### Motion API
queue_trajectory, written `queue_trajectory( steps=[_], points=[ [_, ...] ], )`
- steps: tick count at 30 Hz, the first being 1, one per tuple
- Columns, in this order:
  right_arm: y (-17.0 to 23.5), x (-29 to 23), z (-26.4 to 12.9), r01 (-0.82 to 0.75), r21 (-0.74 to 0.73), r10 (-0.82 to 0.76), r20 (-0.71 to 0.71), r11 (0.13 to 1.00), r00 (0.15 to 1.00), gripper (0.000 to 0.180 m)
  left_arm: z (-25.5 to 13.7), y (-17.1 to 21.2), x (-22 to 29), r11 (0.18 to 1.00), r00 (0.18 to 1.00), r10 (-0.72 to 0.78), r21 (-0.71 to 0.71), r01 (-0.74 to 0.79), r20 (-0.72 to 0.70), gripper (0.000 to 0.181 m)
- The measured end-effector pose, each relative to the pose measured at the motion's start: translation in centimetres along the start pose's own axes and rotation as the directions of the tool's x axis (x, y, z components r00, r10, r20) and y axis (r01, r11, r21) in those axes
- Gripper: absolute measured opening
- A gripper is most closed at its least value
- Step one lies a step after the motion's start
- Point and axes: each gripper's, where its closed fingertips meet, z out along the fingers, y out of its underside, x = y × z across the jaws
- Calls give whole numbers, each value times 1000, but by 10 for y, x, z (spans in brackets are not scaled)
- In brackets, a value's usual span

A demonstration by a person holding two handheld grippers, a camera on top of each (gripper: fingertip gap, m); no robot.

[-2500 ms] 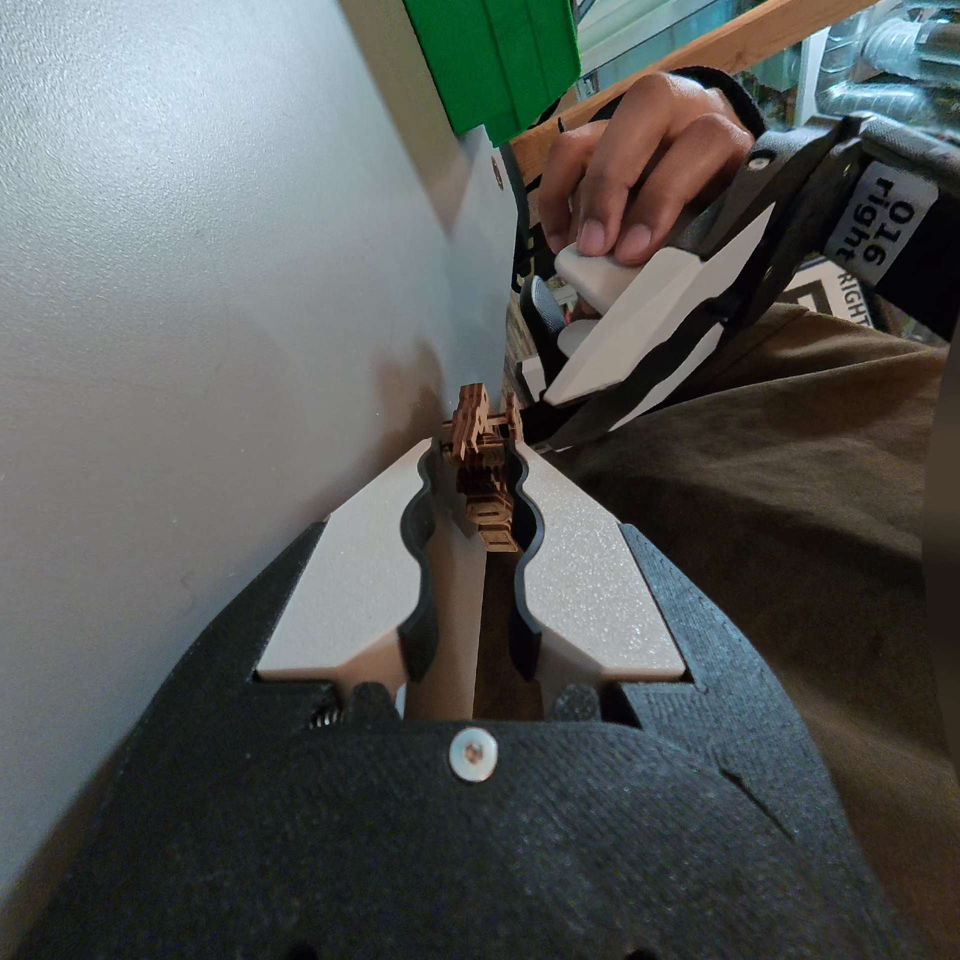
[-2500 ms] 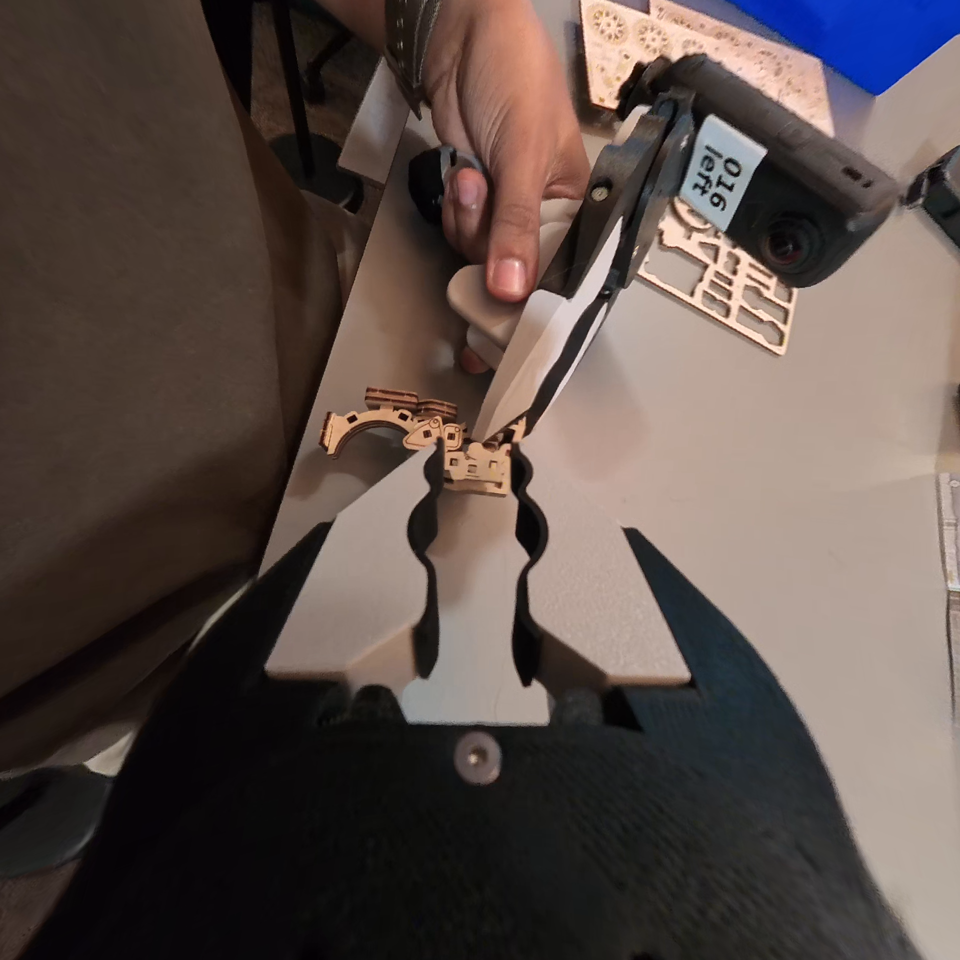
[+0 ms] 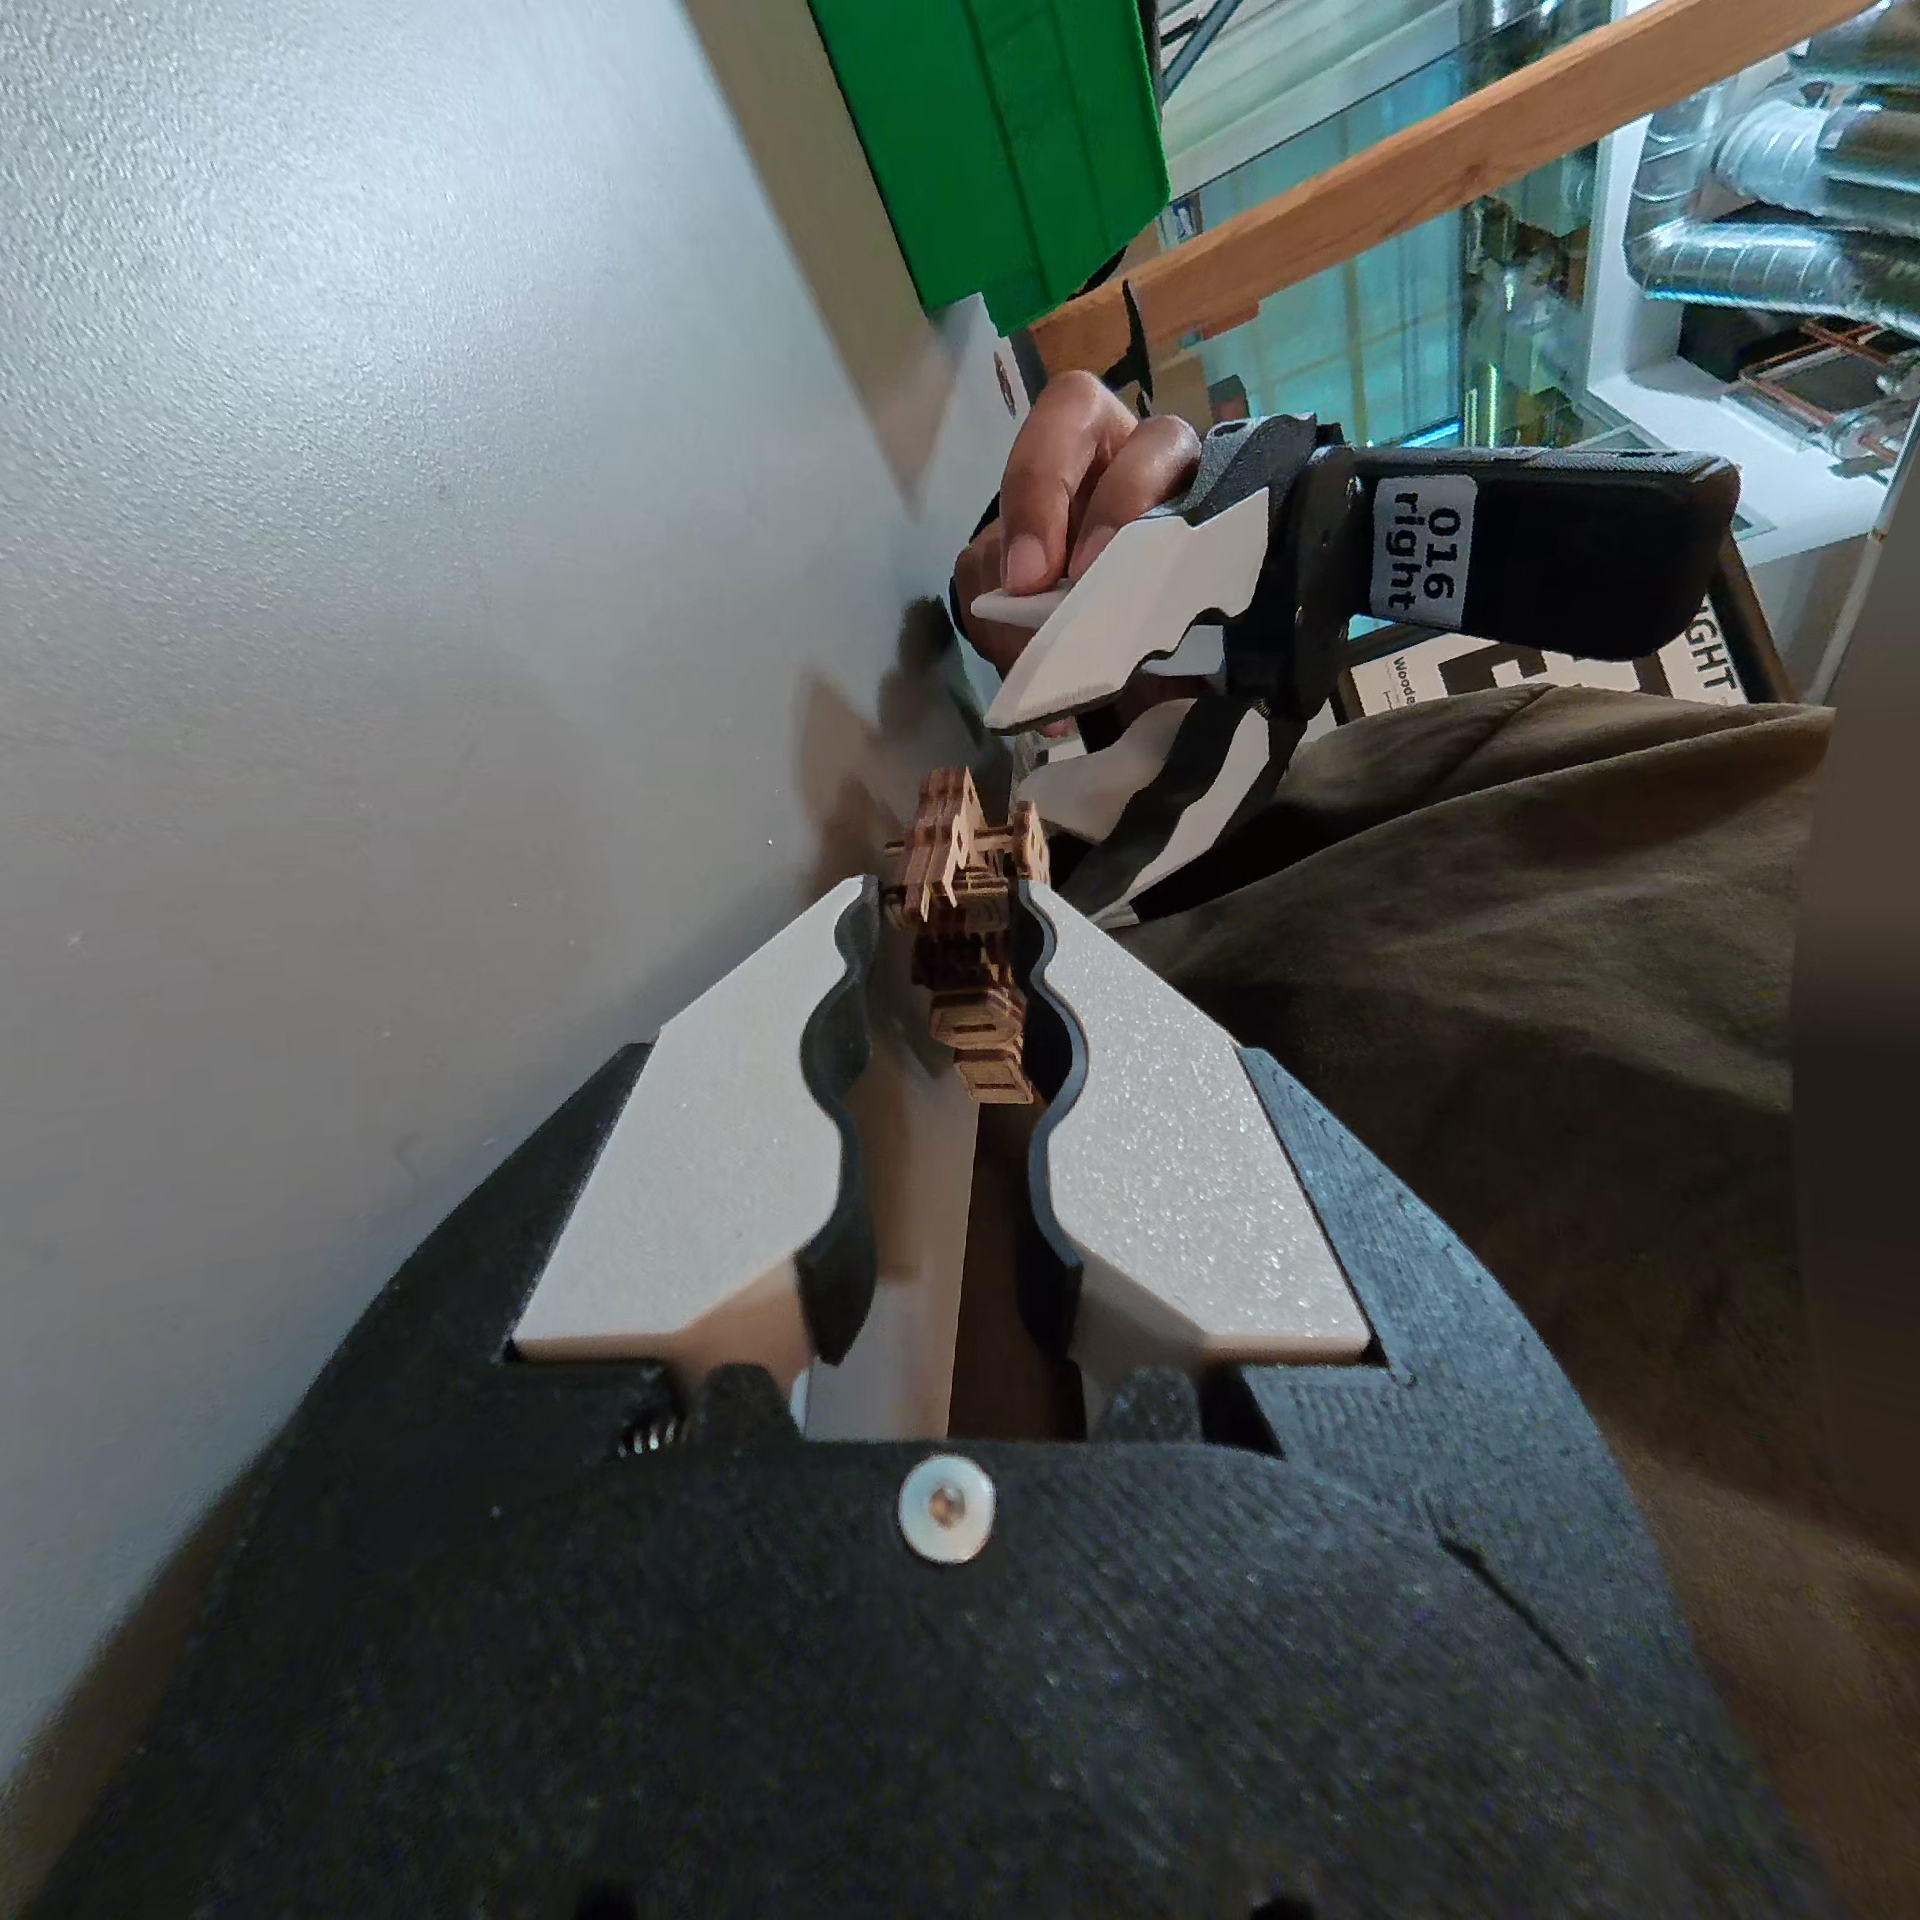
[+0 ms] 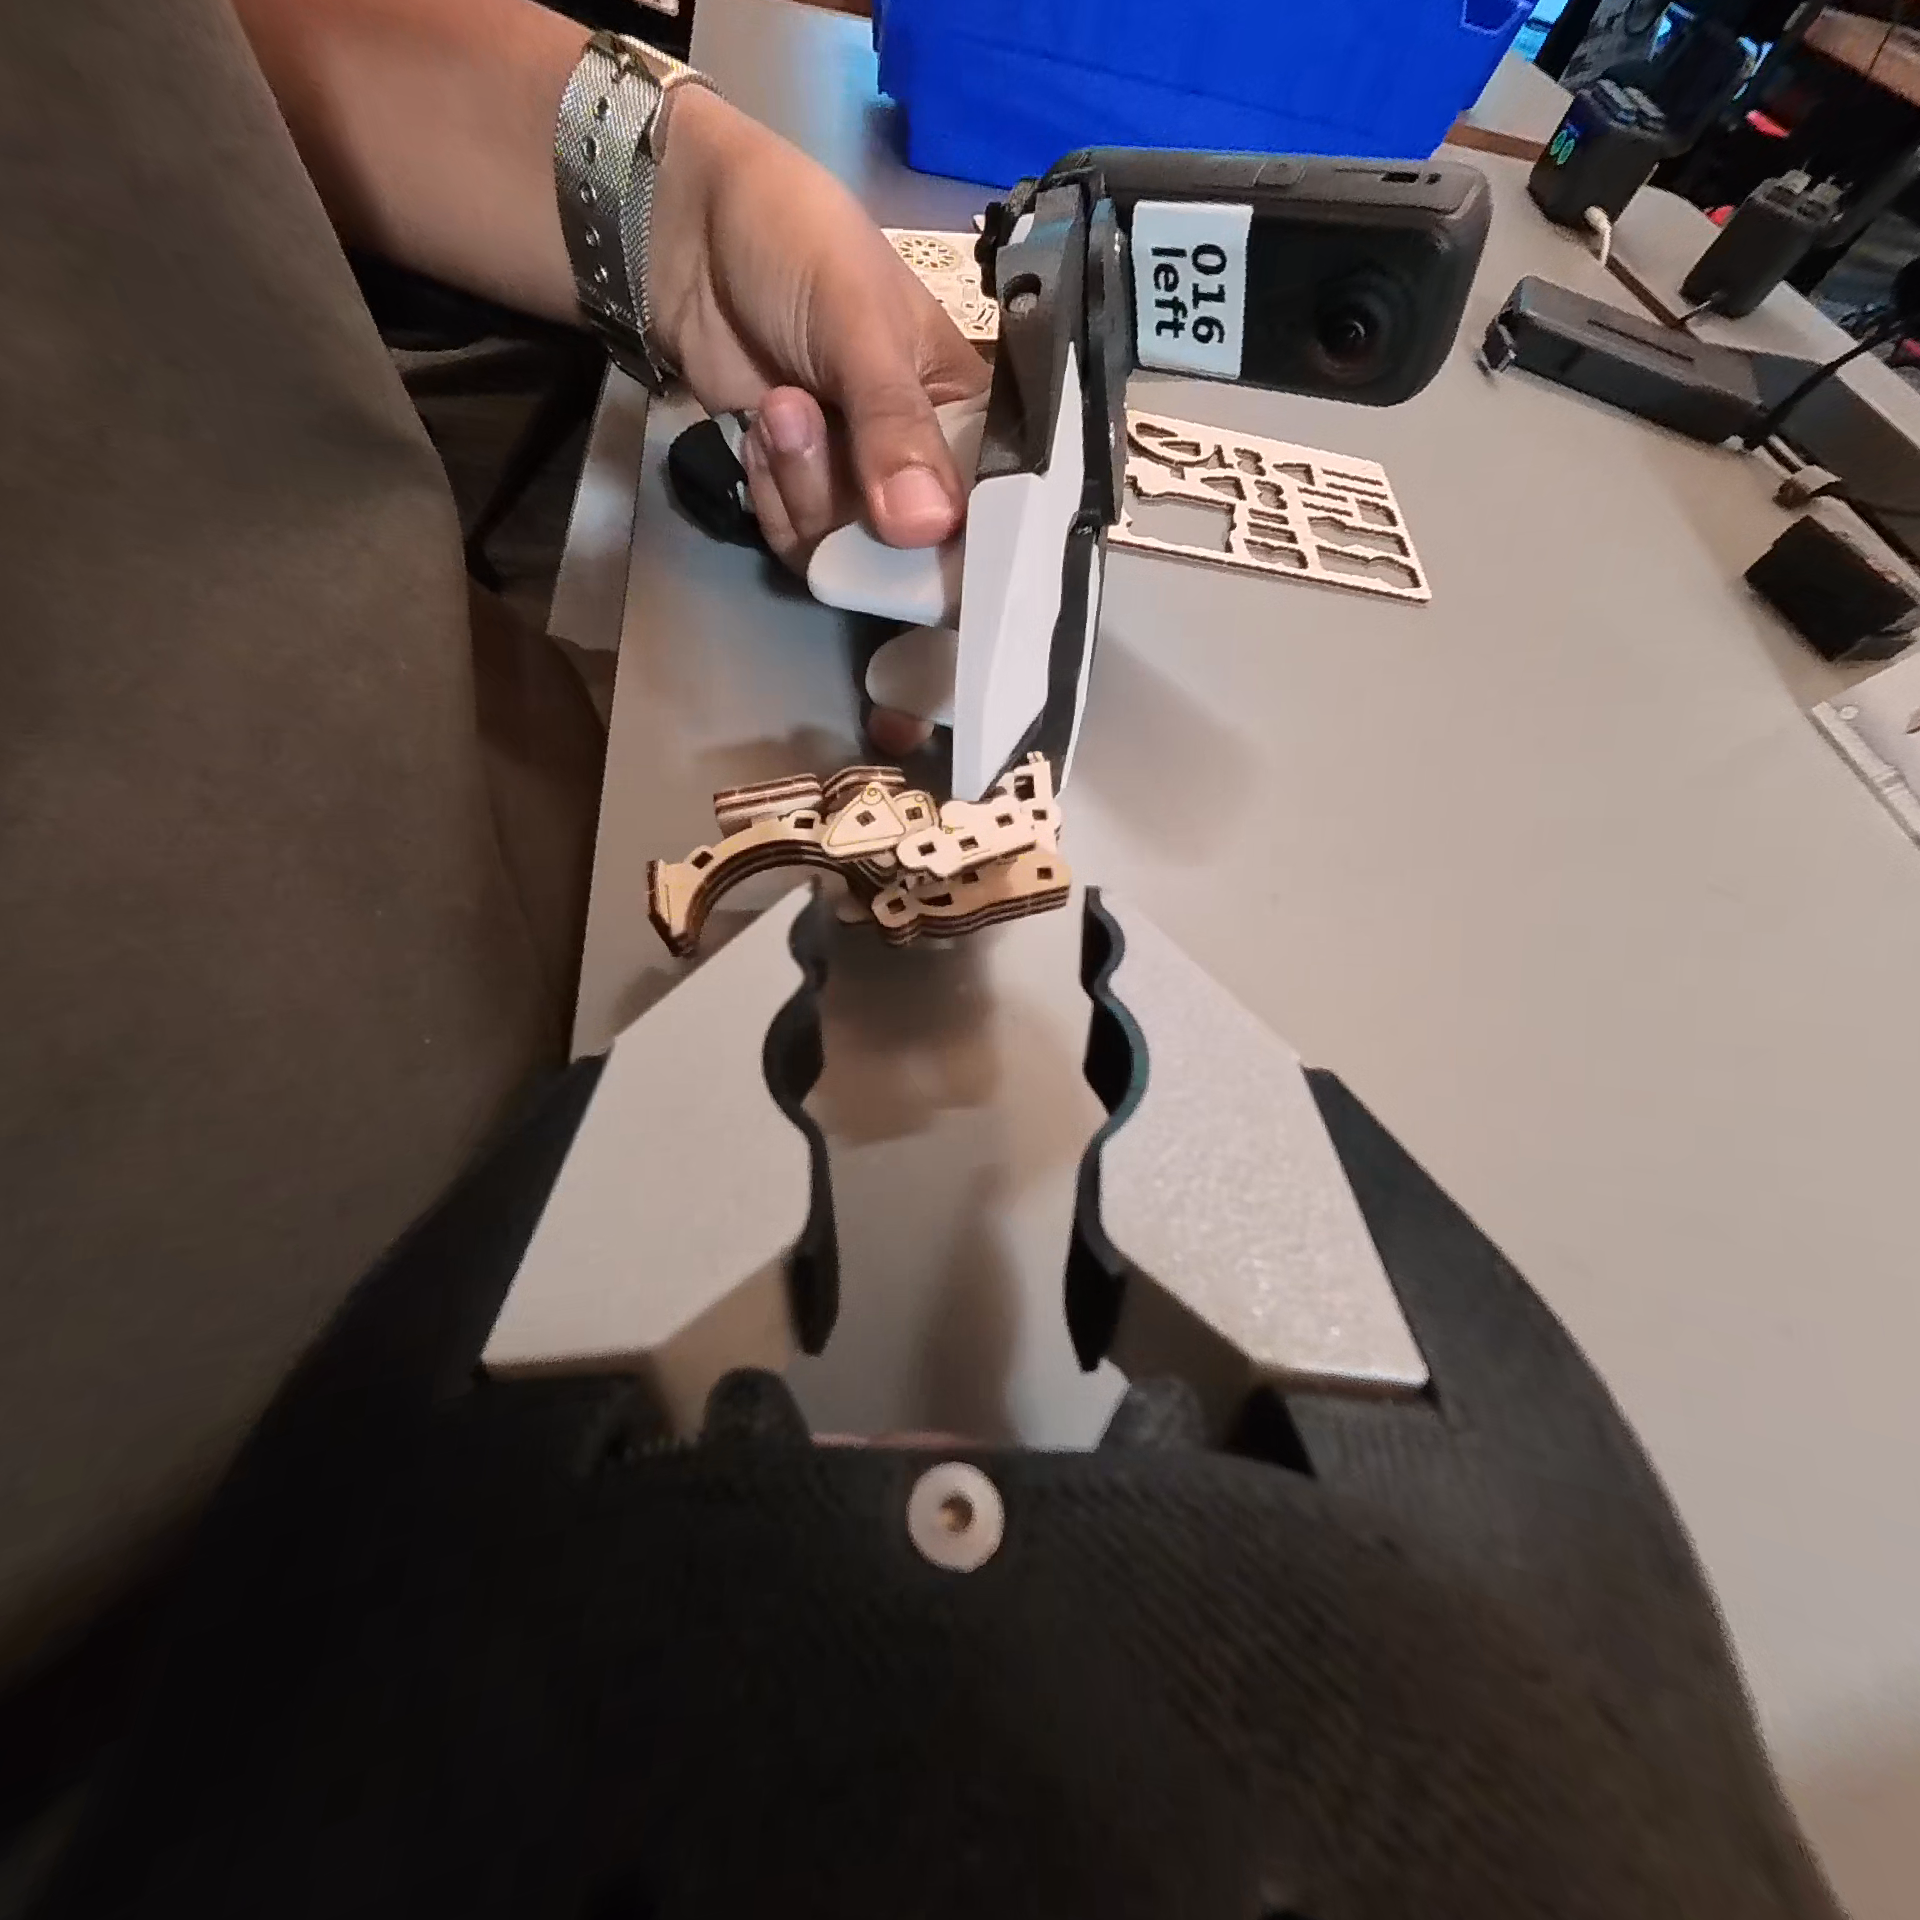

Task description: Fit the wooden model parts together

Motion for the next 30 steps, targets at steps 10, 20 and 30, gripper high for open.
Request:
queue_trajectory(
  steps=[10, 20, 30],
  points=[
    [-10, 8, -1, -4, 54, 3, 27, 999, 1000, 41, 0, 0, 0, 1000, 1000, -1, -4, 1, -2, 20],
    [-5, 1, 5, 50, 9, -51, 48, 999, 998, 37, 1, 1, 0, 1000, 1000, 7, -5, -7, 3, 20],
    [-7, 1, 4, 37, 19, -38, 53, 999, 998, 31, 1, 1, 0, 1000, 1000, 6, -5, -6, 2, 20]
  ],
)
